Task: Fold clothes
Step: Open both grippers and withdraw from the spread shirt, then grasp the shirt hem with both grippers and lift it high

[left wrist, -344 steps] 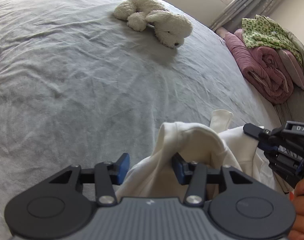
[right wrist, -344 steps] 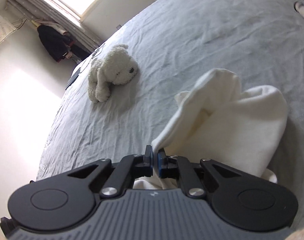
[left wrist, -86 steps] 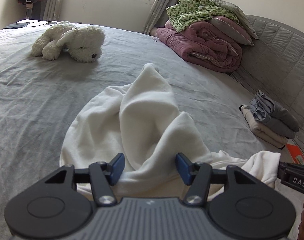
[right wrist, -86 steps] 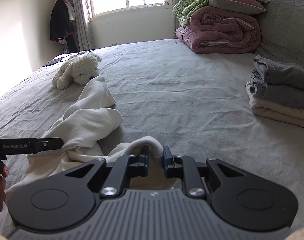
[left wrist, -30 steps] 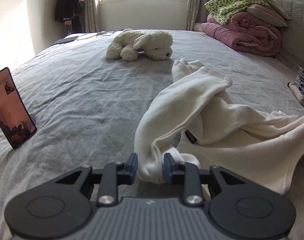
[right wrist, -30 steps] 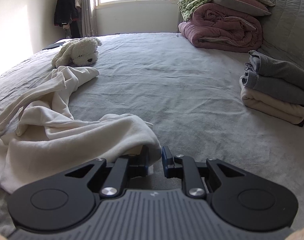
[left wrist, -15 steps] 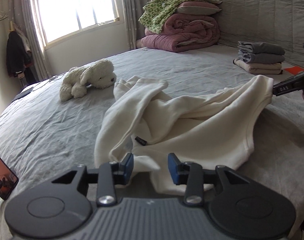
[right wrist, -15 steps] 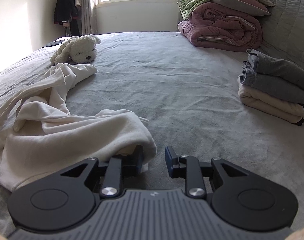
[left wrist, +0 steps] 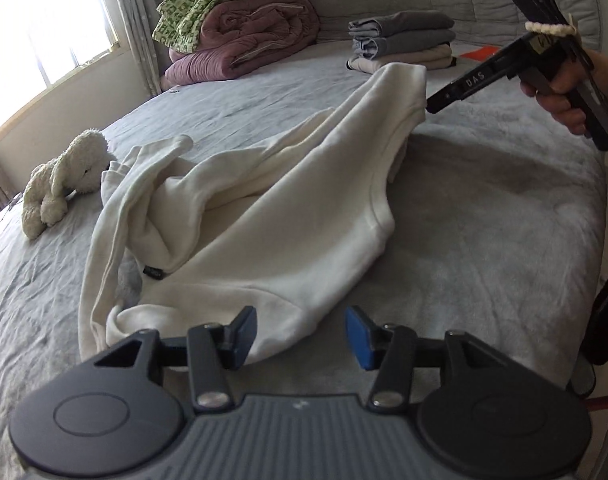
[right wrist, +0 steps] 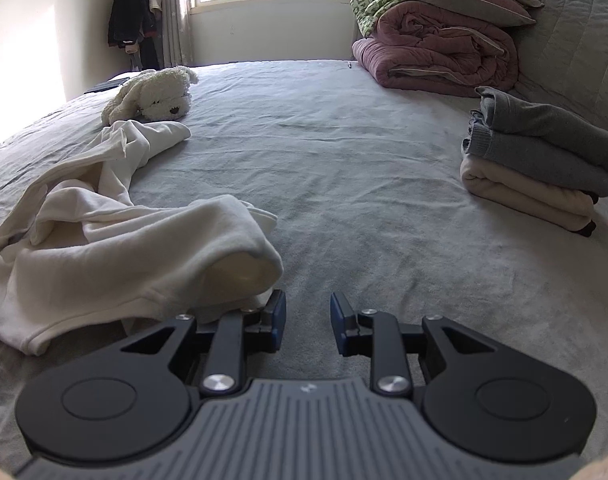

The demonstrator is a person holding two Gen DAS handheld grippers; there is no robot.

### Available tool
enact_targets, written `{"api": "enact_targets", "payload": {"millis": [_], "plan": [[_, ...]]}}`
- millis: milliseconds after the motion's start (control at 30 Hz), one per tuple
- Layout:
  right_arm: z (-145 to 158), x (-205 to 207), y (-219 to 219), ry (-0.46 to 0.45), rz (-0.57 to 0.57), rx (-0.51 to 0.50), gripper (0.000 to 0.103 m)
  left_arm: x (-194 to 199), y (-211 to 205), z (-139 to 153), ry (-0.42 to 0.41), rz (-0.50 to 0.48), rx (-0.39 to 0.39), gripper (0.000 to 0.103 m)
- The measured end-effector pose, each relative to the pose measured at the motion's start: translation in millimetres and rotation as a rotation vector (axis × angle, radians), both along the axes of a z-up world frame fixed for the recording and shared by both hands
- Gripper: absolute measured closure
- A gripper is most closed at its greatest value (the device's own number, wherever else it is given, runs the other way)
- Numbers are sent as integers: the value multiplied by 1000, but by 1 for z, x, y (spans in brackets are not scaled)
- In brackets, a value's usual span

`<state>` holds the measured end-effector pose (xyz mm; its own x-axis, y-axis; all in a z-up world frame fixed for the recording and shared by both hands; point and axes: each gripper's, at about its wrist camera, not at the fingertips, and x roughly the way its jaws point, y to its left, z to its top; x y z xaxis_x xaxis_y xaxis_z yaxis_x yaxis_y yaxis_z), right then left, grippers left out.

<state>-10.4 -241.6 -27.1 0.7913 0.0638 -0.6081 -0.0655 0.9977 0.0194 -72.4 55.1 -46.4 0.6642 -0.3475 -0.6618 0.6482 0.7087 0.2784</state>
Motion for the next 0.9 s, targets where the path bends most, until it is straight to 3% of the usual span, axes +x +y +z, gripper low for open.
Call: {"api": "enact_targets", "payload": {"millis": [267, 333, 433, 633, 900], "plan": [[-6, -1, -1, 19, 18, 35, 74, -1, -8, -6, -102, -4, 81, 52], [-7, -1, 2, 14, 35, 42, 74, 0, -7, -6, -113, 4, 78, 57], [-2, -1, 7, -20, 44, 32, 53, 3, -7, -3, -112, 17, 64, 69], [5, 2, 16, -85, 56, 1, 53, 4, -9, 9, -170, 81, 6, 90], [8, 16, 29, -143, 50, -49, 53, 33, 2, 28, -229, 304, -159, 93]]}}
